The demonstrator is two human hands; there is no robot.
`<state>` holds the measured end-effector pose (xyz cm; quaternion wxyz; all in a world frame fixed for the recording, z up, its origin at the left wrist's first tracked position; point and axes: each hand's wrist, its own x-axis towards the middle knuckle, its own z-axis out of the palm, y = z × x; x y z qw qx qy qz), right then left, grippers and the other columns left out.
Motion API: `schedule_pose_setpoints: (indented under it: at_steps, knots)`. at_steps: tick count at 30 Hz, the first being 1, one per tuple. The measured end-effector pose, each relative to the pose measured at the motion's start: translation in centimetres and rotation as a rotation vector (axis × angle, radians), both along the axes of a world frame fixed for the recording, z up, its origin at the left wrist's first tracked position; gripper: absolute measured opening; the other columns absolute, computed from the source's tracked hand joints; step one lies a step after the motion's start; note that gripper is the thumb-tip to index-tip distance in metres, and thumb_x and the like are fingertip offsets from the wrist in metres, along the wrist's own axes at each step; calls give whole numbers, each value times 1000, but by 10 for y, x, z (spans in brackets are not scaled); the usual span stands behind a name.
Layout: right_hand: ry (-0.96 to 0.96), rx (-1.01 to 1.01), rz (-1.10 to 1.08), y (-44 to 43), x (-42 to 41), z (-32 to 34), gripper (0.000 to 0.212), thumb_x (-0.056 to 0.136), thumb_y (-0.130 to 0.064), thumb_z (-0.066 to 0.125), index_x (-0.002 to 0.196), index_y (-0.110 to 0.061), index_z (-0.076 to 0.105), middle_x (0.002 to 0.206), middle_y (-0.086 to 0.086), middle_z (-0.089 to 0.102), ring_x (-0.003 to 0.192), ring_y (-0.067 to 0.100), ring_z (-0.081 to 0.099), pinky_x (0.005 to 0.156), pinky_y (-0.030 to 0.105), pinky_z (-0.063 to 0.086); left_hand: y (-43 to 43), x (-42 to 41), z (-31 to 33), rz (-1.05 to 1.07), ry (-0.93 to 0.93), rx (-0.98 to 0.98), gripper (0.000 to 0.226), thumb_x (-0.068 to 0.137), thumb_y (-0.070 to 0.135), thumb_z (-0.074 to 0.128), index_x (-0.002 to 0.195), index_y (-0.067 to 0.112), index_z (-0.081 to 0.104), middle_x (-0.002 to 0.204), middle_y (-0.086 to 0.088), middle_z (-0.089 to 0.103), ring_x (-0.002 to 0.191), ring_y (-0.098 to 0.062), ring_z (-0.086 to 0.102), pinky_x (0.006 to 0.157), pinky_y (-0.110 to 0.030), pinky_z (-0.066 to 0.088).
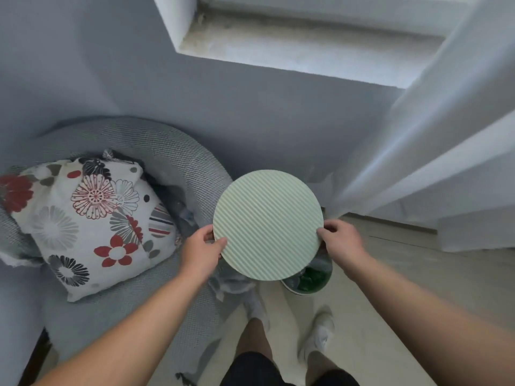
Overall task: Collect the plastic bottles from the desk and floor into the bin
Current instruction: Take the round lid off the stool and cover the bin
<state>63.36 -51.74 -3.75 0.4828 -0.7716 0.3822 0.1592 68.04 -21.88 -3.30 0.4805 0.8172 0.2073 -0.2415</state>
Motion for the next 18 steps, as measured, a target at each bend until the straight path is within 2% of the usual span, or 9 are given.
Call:
schedule_pose_setpoints:
  at_steps: [3, 6, 9, 13, 18]
  knots:
    - [50, 19, -29, -37, -50, -4, 19, 98, -15, 57, 104, -18, 75, 92, 1, 75, 72, 19, 72, 53, 23, 53, -40, -41, -1, -50, 7, 14, 31, 92, 19, 72, 122, 26, 71, 104, 14, 74, 95, -12, 72, 89, -42, 61]
    - [66, 2, -54, -72, -93, -16, 20, 96, -13, 57, 101, -14, 76, 81, 3, 74, 61, 19, 67, 56, 29, 53, -78, -79, -15, -68, 54, -39, 32, 93, 15, 70, 122, 28, 69, 99, 18, 72, 91, -8, 72, 81, -31, 61]
    - [104, -27, -91, -97, -129, -45, 17, 96, -12, 59, 101, -11, 75, 77, 3, 73, 58, 19, 66, 56, 27, 50, -108, -103, -48, -105, 121, -63, 39, 93, 12, 69, 129, 27, 66, 108, 10, 75, 100, -14, 73, 90, -42, 62]
    - [158, -48, -127, -107, -160, -121, 15, 94, -13, 60, 100, -12, 73, 79, 3, 74, 62, 20, 69, 60, 29, 50, -131, -116, -126, -145, 140, 14, 47, 91, 9, 69, 135, 24, 62, 110, 7, 74, 96, -12, 72, 89, -44, 61]
    - [217, -32, -169, -102, -176, -256, 12, 93, -13, 59, 93, -11, 71, 83, 8, 73, 79, 32, 71, 78, 46, 59, -141, -117, -258, -197, 187, 111, 45, 91, 10, 68, 134, 24, 63, 111, 4, 72, 98, -17, 70, 91, -43, 58]
